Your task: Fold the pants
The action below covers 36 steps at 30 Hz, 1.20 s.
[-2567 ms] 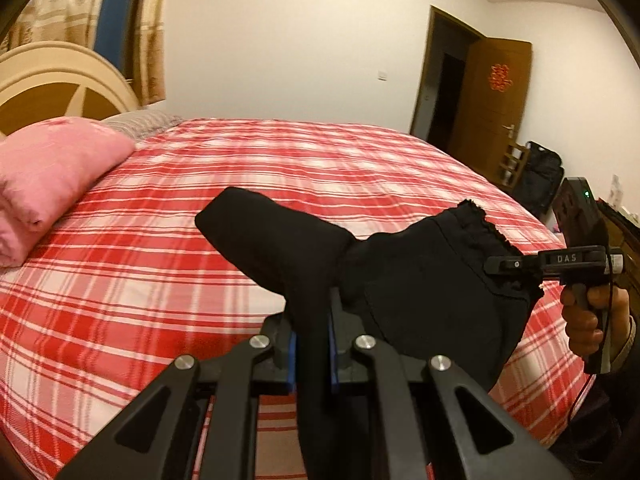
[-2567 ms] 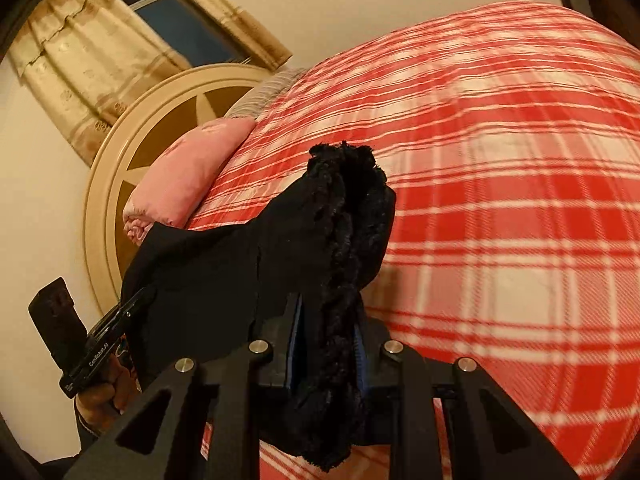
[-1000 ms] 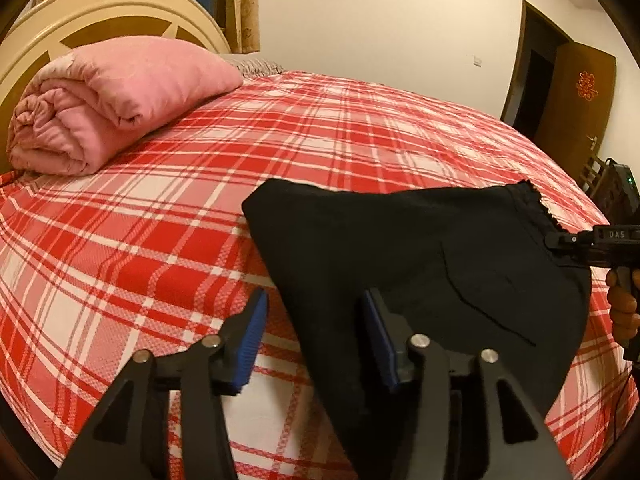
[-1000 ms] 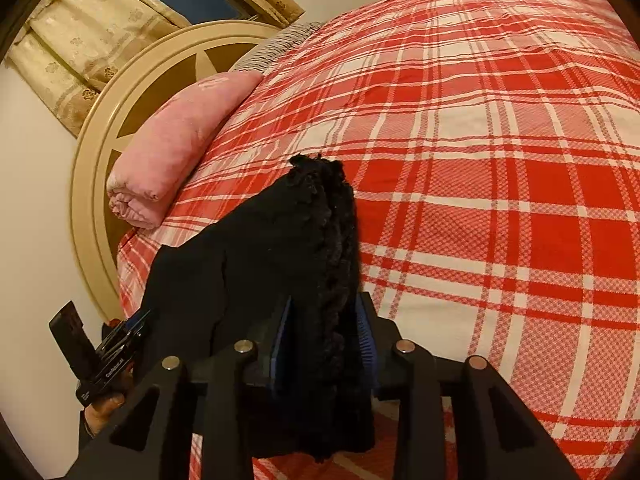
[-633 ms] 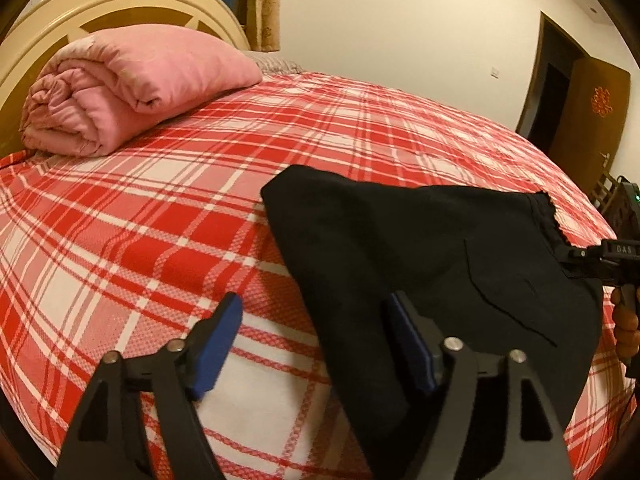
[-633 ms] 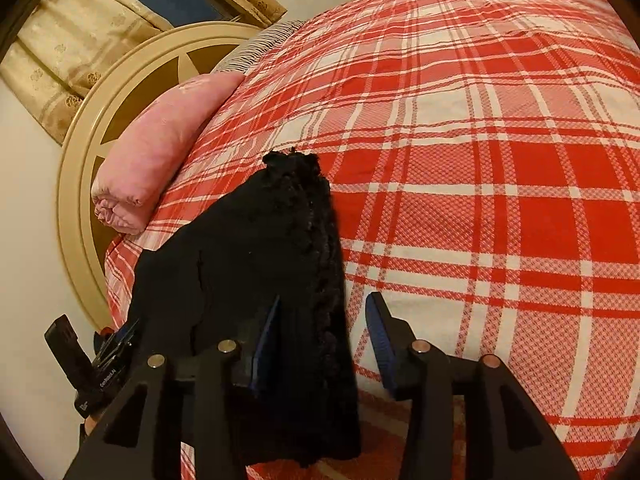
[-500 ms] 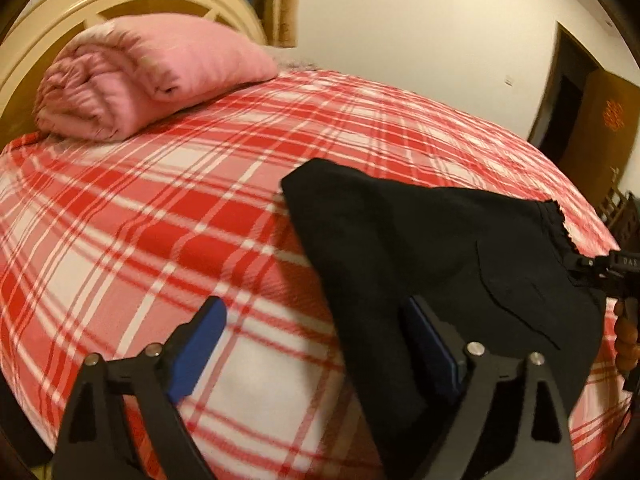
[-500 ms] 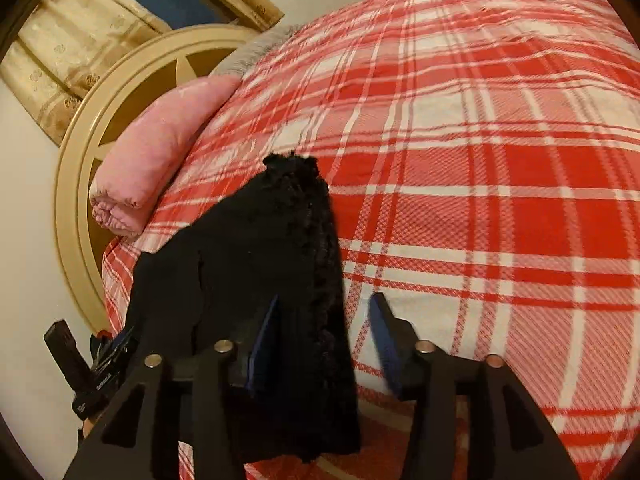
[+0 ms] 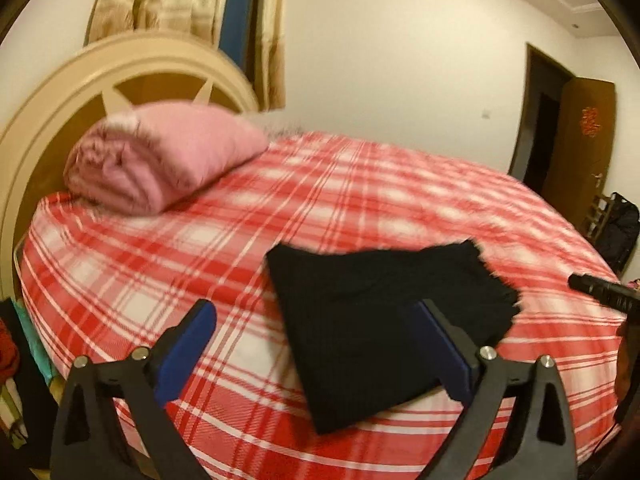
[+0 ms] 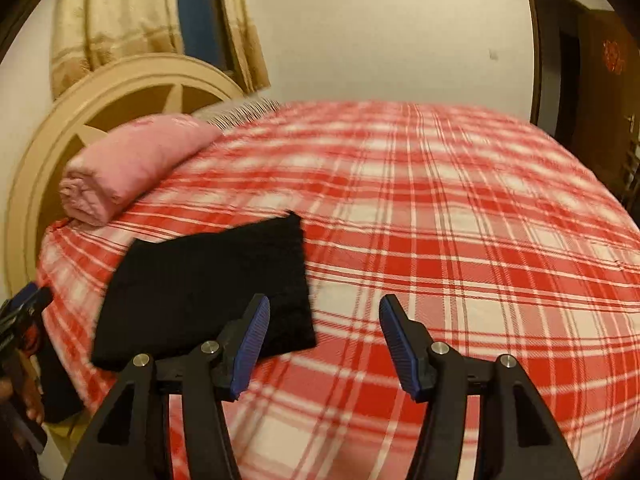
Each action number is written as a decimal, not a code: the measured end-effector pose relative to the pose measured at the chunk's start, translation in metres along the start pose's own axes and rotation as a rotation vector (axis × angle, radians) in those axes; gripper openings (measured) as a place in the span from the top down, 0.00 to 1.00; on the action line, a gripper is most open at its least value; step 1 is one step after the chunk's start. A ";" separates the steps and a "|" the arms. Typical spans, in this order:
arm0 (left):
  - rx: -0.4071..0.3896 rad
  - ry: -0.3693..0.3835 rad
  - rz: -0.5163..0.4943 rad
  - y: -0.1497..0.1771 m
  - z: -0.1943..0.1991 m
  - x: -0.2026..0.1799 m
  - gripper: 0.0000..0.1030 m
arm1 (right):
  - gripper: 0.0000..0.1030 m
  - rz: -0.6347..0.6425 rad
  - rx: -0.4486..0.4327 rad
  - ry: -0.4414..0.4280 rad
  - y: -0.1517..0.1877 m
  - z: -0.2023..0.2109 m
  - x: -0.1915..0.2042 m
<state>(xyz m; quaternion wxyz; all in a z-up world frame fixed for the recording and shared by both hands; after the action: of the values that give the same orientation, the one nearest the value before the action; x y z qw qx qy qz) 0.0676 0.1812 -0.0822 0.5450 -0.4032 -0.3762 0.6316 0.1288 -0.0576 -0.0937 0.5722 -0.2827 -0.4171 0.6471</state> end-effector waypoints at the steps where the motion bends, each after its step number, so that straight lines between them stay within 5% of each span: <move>1: -0.025 0.015 -0.004 -0.008 0.010 -0.006 0.00 | 0.38 0.009 -0.014 -0.002 0.000 0.011 0.006; 13: -0.123 0.083 -0.059 -0.032 0.053 -0.041 0.00 | 0.32 0.092 -0.125 0.005 -0.001 0.100 0.037; 36: -0.153 0.075 -0.082 -0.034 0.068 -0.053 0.00 | 0.32 0.097 -0.164 -0.022 -0.001 0.123 0.046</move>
<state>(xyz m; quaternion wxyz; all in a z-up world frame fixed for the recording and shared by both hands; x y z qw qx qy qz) 0.0222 0.1309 -0.0193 0.5517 -0.4514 -0.4186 0.5626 0.0168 -0.0395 -0.0269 0.5104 -0.3415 -0.4606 0.6408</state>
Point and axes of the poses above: each gripper's, at about its wrist camera, not at the fingertips, and z roughly against the way its jaws point, x to its left, y to its underside, the point moved 5 cm from there along -z, roughly the way its jaws point, and after that the axes turned 7 degrees about -x, right-handed, at the moved point
